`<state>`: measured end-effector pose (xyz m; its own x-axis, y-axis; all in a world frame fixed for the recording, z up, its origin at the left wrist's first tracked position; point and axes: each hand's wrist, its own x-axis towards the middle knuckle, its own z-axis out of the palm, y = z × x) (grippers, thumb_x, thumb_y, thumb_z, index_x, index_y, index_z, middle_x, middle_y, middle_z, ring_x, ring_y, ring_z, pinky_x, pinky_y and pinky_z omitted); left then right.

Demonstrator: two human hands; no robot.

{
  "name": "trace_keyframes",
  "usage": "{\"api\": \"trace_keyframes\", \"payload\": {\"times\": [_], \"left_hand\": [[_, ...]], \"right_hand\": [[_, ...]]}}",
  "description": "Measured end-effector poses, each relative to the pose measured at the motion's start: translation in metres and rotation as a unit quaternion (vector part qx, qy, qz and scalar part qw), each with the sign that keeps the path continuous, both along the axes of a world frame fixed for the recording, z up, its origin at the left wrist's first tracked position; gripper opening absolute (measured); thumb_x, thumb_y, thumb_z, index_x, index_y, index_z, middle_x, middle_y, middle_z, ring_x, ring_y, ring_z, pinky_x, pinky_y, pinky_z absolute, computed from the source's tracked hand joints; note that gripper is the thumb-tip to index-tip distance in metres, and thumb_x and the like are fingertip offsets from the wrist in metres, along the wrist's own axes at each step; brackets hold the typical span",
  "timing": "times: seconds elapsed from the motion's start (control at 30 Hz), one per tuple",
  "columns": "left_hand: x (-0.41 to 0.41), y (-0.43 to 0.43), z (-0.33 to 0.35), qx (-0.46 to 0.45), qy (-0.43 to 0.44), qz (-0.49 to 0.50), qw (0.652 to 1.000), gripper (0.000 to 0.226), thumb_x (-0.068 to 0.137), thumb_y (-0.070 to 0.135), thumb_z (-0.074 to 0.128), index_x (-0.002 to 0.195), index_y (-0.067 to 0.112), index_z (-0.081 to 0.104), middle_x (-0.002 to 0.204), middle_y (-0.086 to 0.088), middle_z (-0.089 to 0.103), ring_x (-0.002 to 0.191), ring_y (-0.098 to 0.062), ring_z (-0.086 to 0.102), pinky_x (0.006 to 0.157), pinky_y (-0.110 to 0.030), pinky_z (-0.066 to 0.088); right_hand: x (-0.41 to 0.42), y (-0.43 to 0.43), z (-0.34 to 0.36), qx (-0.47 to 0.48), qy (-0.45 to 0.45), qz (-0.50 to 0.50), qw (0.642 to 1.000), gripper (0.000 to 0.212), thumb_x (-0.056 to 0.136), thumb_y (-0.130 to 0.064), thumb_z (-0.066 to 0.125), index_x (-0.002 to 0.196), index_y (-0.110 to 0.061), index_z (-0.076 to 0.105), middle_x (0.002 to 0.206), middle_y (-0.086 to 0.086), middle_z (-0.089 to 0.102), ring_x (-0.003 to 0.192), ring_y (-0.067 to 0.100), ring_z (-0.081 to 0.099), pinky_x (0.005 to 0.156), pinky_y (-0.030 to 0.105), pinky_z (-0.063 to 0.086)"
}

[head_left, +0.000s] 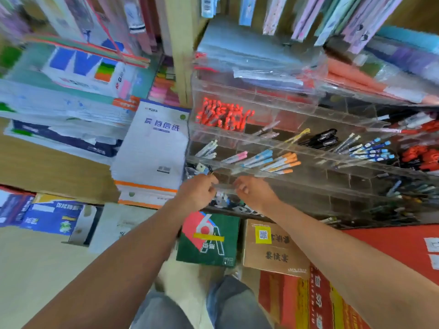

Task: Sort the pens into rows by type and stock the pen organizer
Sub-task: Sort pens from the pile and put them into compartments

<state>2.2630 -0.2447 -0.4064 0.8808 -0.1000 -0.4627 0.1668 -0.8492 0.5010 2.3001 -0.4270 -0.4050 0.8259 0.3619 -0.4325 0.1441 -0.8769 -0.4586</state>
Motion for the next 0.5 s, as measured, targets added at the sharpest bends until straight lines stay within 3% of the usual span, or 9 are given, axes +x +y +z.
{"api": "trace_keyframes", "payload": {"times": [0.2,0.33,0.43,0.5], "left_hand": [[-0.099,0.16,-0.001,0.033,-0.036,0.071,0.996,0.029,0.097,0.021,0.044,0.124,0.019,0.056,0.121,-0.005,0.061,0.111,-0.024,0.057,0.091,-0.034,0.045],[-0.174,0.284,-0.005,0.073,-0.026,0.111,0.991,0.043,0.093,0.037,0.031,0.125,0.02,0.055,0.123,-0.003,0.059,0.113,-0.023,0.055,0.09,-0.033,0.042],[-0.224,0.372,-0.006,0.09,-0.004,0.15,0.985,0.03,0.095,0.023,0.042,0.12,0.016,0.057,0.116,-0.007,0.061,0.11,-0.026,0.057,0.083,-0.032,0.043],[-0.251,0.424,-0.008,0.105,0.004,0.173,0.979,0.028,0.095,0.022,0.044,0.12,0.016,0.057,0.117,-0.007,0.062,0.109,-0.025,0.057,0.086,-0.034,0.047]], "right_hand": [[-0.056,0.157,0.0,-0.009,-0.002,0.092,0.996,0.019,0.091,-0.018,0.055,0.106,-0.017,0.065,0.106,0.007,0.067,0.1,0.026,0.062,0.083,0.032,0.047],[-0.106,0.287,-0.011,0.025,-0.003,0.142,0.99,0.02,0.091,-0.018,0.055,0.108,-0.016,0.065,0.109,0.006,0.065,0.104,0.026,0.06,0.087,0.032,0.043],[-0.137,0.379,-0.015,0.017,0.015,0.174,0.985,0.026,0.095,-0.02,0.05,0.117,-0.019,0.063,0.122,-0.001,0.059,0.115,0.021,0.054,0.099,0.035,0.042],[-0.152,0.434,-0.018,0.002,0.029,0.217,0.976,0.024,0.097,-0.019,0.046,0.114,-0.016,0.062,0.118,0.004,0.06,0.111,0.025,0.055,0.096,0.037,0.044]]}}
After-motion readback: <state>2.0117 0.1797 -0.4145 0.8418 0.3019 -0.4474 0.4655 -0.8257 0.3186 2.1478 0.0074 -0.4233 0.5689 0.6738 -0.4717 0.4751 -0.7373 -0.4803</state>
